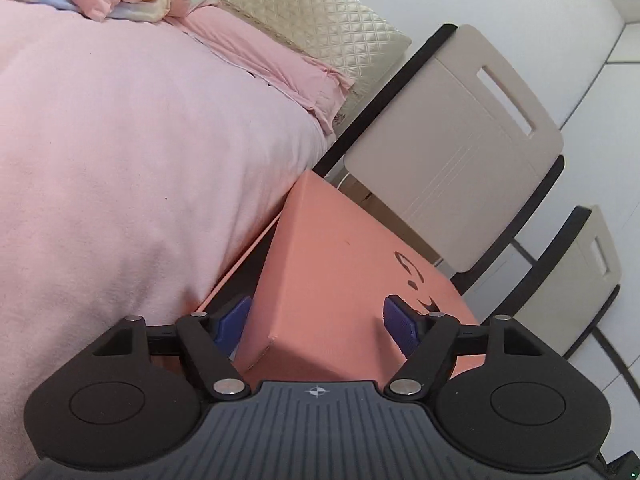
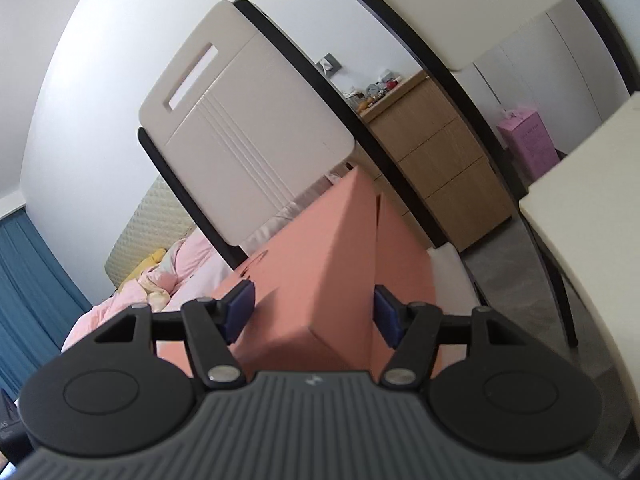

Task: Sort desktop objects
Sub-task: 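Lift the lid off the table with both grippers, tilting it, then carry the lid over the open pink box with both grippers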

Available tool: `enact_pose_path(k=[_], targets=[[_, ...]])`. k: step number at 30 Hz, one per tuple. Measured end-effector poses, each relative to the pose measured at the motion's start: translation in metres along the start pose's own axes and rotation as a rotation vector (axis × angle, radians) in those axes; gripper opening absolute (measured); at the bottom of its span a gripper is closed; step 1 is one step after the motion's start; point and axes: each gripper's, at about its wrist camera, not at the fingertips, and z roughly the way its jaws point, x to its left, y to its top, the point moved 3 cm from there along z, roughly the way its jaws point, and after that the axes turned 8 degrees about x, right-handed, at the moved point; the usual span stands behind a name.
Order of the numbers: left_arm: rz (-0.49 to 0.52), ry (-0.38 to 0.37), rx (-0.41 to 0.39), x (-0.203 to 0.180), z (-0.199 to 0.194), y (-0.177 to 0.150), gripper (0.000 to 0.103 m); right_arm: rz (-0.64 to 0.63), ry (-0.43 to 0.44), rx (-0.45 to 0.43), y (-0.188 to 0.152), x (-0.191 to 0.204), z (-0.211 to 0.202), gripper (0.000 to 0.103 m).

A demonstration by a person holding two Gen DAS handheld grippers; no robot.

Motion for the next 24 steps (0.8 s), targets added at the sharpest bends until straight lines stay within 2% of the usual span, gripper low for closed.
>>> enact_pose_path(k=[5, 7, 9, 10, 11, 13, 16, 18, 24], targets=[[0.057, 0.020, -0.054, -0.006, -0.012, -0.009, 0.078, 0.009, -0.007, -0.008, -0.003, -0.011, 0.003, 0.066], [0.080, 0.028, -0.075, -0.009, -0.017, -0.013, 0.082, 0.009, 0.000, -0.006, -0.003, -0.015, 0.001, 0.067], [0.110, 0.052, -0.110, -0.012, -0.021, -0.016, 0.091, -0.001, 0.010, 0.002, -0.002, -0.017, -0.001, 0.069], [0.129, 0.073, -0.135, -0.014, -0.024, -0.018, 0.092, -0.018, 0.009, 0.005, -0.002, -0.017, -0.001, 0.073], [0.148, 0.095, -0.160, -0.017, -0.026, -0.020, 0.092, -0.055, 0.003, -0.002, -0.002, -0.015, -0.003, 0.075], [0.164, 0.109, -0.183, -0.021, -0.030, -0.022, 0.092, -0.163, 0.013, -0.023, -0.002, -0.009, -0.007, 0.087], [0.194, 0.145, -0.203, -0.027, -0.033, -0.030, 0.093, -0.301, 0.045, -0.053, -0.002, -0.002, -0.014, 0.089], [0.226, 0.181, -0.213, -0.030, -0.030, -0.033, 0.093, -0.341, 0.052, -0.065, -0.003, -0.002, -0.021, 0.093], [0.339, 0.220, -0.182, -0.046, -0.015, -0.050, 0.093, -0.232, 0.058, 0.004, -0.001, -0.028, -0.029, 0.091]])
